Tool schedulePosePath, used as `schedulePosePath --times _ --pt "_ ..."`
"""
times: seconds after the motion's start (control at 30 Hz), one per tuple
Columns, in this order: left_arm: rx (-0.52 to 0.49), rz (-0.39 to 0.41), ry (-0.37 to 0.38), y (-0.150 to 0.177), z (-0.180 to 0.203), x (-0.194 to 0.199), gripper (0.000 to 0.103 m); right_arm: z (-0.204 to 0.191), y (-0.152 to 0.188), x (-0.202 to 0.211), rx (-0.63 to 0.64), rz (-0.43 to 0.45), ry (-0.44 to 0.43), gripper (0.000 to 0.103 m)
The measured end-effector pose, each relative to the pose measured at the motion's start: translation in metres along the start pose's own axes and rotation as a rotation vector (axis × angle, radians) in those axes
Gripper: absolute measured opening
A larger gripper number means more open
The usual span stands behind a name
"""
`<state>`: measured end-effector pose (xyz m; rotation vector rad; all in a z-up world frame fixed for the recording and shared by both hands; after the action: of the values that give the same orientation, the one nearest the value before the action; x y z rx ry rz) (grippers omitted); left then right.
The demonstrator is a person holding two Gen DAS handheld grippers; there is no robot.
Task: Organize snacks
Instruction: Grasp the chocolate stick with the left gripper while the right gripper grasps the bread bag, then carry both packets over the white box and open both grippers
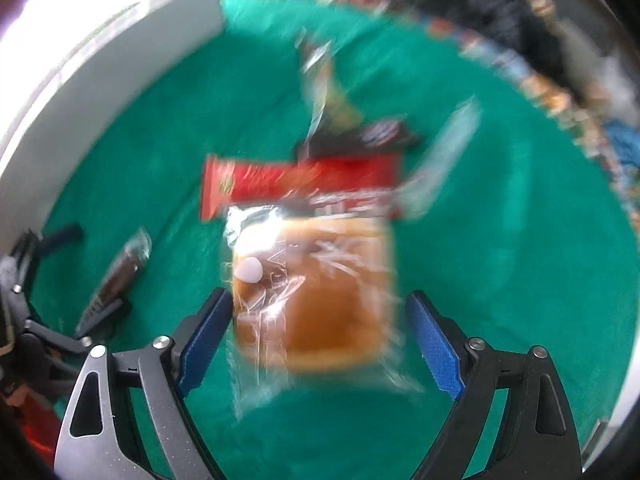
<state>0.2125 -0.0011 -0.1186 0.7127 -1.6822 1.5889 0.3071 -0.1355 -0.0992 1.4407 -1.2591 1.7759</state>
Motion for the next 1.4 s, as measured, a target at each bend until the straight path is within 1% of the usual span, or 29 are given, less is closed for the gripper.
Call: schedulePosePath --times 0.03,0.07,0.1,0.17,0.2,0.23,0.27,0.37,0.47,0.53,0.57,0.63,0.67,0.7,0.77,0.83,0.87,0.93,0.97,1.0,1.03,1.07,1.13,1.17,1.2,1.27,1.3,1.33,1.4 --pt "-0.009 -0.032 0.009 -0.001 0.001 0.001 0.101 0.0 0.001 -0.014 -0.006 -0.06 0.026 0.089" --pt "-0.021 -0.05 0.019 -0.002 0.003 0.003 0.091 0.004 0.004 -0.014 -0.058 -0.047 0.013 0.084" --pt "-0.034 -0.044 0.032 -0.003 0.006 0.007 0.082 0.009 0.007 -0.009 -0.105 -0.019 -0.019 0.075" --pt "-0.065 -0.035 0.055 -0.004 0.014 0.012 0.049 0.017 0.021 0.009 -0.196 0.042 -0.056 0.074" --pt "-0.077 -0.035 0.068 -0.006 0.019 0.014 0.038 0.02 0.028 0.017 -0.213 0.062 -0.057 0.074" --pt "-0.084 -0.038 0.085 -0.008 0.025 0.014 0.019 0.022 0.037 0.027 -0.234 0.089 -0.065 0.074" --pt "-0.081 -0.045 0.097 -0.009 0.028 0.015 0.019 0.024 0.049 0.038 -0.265 0.117 -0.083 0.074" --pt "-0.005 -0.036 0.151 -0.009 0.025 0.022 0.018 0.032 0.088 0.063 -0.381 0.184 -0.142 0.074" --pt "0.099 -0.022 0.227 -0.007 0.012 0.042 0.018 0.039 0.124 0.068 -0.455 0.164 -0.114 0.074" --pt "0.147 0.009 0.261 -0.011 0.0 0.064 0.018 0.037 0.131 0.074 -0.45 0.166 -0.095 0.074" --pt "0.167 0.028 0.276 -0.015 -0.007 0.076 0.018 0.03 0.127 0.081 -0.44 0.176 -0.094 0.074" --pt "0.206 0.084 0.292 -0.027 -0.031 0.106 0.018 0.02 0.106 0.095 -0.421 0.206 -0.127 0.074" --pt "0.219 0.112 0.287 -0.033 -0.044 0.118 0.018 0.002 0.086 0.111 -0.394 0.243 -0.159 0.074" --pt "0.228 0.141 0.273 -0.038 -0.06 0.132 0.018 -0.012 0.073 0.12 -0.372 0.266 -0.181 0.074" --pt "0.244 0.185 0.218 -0.047 -0.097 0.154 0.018 -0.058 0.029 0.15 -0.294 0.328 -0.254 0.074" --pt "0.259 0.213 0.127 -0.052 -0.14 0.168 0.018 -0.108 -0.013 0.173 -0.216 0.369 -0.326 0.074" --pt "0.276 0.215 0.068 -0.053 -0.166 0.171 0.018 -0.142 -0.041 0.184 -0.164 0.387 -0.374 0.074" --pt "0.309 0.214 -0.022 -0.05 -0.205 0.173 0.019 -0.188 -0.074 0.19 -0.097 0.404 -0.41 0.074" --pt "0.325 0.209 -0.071 -0.048 -0.223 0.173 0.019 -0.218 -0.099 0.189 -0.059 0.414 -0.412 0.075" --pt "0.347 0.199 -0.116 -0.045 -0.241 0.172 0.02 -0.236 -0.111 0.186 -0.049 0.421 -0.415 0.076" --pt "0.379 0.186 -0.152 -0.04 -0.26 0.171 0.032 -0.253 -0.128 0.18 -0.046 0.426 -0.423 0.078" --pt "0.414 0.174 -0.174 -0.034 -0.276 0.171 0.061 -0.269 -0.144 0.174 -0.05 0.424 -0.425 0.08" --pt "0.458 0.18 -0.223 -0.016 -0.295 0.179 0.092 -0.288 -0.163 0.167 -0.044 0.418 -0.365 0.08" --pt "0.468 0.199 -0.246 -0.009 -0.303 0.185 0.092 -0.294 -0.168 0.168 -0.039 0.434 -0.343 0.08" --pt "0.472 0.218 -0.256 -0.002 -0.307 0.193 0.092 -0.296 -0.165 0.172 -0.039 0.453 -0.349 0.081" --pt "0.474 0.233 -0.247 0.01 -0.31 0.201 0.092 -0.292 -0.156 0.179 -0.052 0.481 -0.358 0.083" --pt "0.472 0.244 -0.24 0.015 -0.307 0.207 0.092 -0.283 -0.152 0.18 -0.058 0.499 -0.349 0.083" --pt "0.466 0.252 -0.228 0.016 -0.303 0.209 0.092 -0.27 -0.138 0.181 -0.061 0.516 -0.332 0.083" --pt "0.443 0.277 -0.186 0.019 -0.285 0.217 0.092 -0.239 -0.119 0.176 -0.071 0.541 -0.26 0.083"
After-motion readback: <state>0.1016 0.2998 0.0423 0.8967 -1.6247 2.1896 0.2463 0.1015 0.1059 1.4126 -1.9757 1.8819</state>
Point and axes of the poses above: each gripper's, at about its wrist camera, not at the fingertips, and x roughly against the way its jaws point, z to its right, y to its underside, the point moved 2 cm from there along -x, roughly the way its jaws point, and after that the axes turned 5 degrees about z, right-handed, at the moved point
